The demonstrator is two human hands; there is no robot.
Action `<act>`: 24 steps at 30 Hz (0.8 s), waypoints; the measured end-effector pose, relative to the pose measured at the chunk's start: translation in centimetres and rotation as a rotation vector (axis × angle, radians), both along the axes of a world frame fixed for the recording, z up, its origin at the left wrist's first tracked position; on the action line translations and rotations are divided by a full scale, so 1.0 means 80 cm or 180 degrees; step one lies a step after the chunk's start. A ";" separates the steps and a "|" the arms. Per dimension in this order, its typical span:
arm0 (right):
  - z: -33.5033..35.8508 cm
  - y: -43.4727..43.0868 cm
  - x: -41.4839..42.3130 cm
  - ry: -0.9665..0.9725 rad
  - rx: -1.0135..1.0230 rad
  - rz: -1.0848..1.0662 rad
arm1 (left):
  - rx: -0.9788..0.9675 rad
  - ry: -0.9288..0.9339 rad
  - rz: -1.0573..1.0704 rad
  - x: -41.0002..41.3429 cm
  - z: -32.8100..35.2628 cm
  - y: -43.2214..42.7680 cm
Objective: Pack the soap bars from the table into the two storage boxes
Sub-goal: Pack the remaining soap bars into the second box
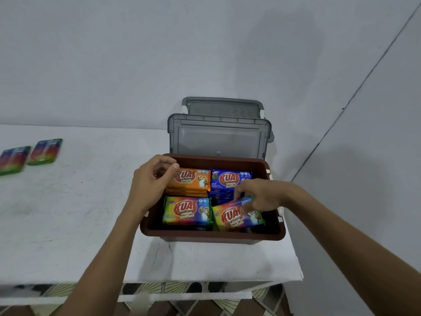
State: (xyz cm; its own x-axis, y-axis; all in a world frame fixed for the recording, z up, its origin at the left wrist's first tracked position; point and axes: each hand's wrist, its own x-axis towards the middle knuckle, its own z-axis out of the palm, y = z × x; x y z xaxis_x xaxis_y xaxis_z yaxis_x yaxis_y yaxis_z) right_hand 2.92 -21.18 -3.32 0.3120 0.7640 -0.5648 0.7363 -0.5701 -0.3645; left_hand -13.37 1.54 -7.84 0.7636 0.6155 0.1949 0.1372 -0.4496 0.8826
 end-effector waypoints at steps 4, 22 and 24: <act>-0.026 0.010 -0.006 -0.0178 -0.0211 0.0111 | 0.0084 0.0025 0.0025 -0.002 0.000 -0.005; -0.023 0.020 -0.013 -0.0697 -0.0542 0.0361 | -0.0037 -0.0094 -0.0094 -0.007 0.000 0.001; 0.003 0.023 -0.012 -0.0580 -0.0369 0.0229 | -0.0232 -0.0174 -0.0157 -0.011 0.002 0.003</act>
State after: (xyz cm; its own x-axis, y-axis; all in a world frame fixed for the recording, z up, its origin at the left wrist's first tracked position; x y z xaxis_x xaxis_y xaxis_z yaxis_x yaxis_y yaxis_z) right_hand 1.96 -19.36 -3.10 0.3639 0.7213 -0.5893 0.8243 -0.5440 -0.1568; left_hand -14.23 1.76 -7.67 0.7827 0.5916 0.1934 0.0671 -0.3891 0.9187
